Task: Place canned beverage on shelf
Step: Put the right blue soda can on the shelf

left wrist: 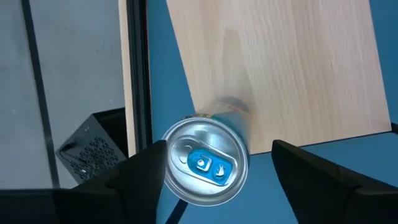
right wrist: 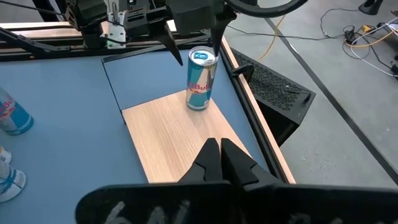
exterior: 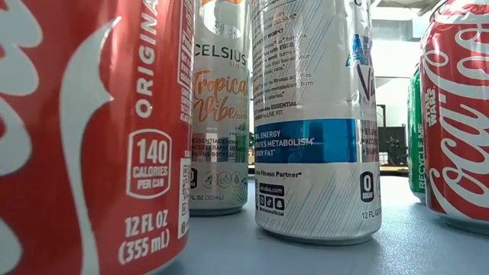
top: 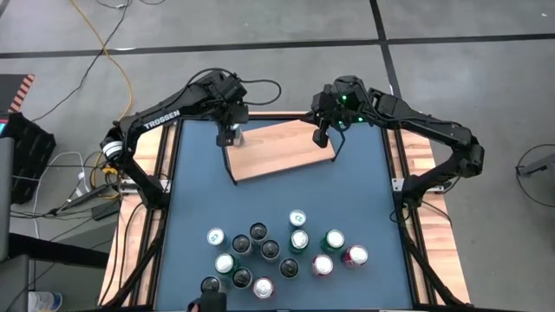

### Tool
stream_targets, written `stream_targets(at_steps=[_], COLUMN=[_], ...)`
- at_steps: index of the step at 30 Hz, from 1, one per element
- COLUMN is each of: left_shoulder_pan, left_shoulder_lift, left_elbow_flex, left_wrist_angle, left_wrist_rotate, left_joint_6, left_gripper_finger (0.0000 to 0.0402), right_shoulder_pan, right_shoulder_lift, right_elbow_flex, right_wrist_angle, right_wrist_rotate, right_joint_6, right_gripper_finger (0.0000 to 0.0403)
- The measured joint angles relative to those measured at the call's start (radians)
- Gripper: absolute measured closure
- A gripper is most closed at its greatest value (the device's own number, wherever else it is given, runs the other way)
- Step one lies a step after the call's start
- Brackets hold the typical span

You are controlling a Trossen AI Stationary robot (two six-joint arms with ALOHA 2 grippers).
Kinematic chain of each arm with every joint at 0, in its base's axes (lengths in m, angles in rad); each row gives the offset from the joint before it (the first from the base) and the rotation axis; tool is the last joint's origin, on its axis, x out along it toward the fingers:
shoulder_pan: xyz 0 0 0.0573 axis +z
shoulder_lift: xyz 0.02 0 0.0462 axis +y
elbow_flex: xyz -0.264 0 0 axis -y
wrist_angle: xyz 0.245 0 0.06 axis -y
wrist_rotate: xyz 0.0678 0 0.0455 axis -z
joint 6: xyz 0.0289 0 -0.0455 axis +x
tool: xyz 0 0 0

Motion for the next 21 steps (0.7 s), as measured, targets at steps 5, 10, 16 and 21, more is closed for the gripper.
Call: stream_targets(at_steps=[5,10,16,21], left_shoulder_pan=[0.007,0.010,0.010,0.010], left_shoulder_lift=[0.000,0.000,0.000,0.000], left_elbow_flex=[0.000,0.000,0.000,0.000], left_wrist_angle=[0.000,-0.019,-0.041,-0.041], left_wrist_rotate=[-0.007,-0.018,-0.023,-0.077], left_joint_6=[0.015,0.048,0.103,0.156], left_gripper_finger=[0.0164,0.0189,0.0203,0.0204], right_shoulder_pan=[0.000,0.000,0.000,0.000], right_shoulder_lift=[0.000,0.000,0.000,0.000], right_elbow_flex=[0.000,0.000,0.000,0.000], right_wrist_angle=[0.000,0.000,0.000,0.000], right_wrist_rotate=[0.000,0.000,0.000,0.000], right_joint_6=[0.000,0.000,0.000,-0.003], right_gripper_finger=[0.0403,0.0403,0.0403,0.0403])
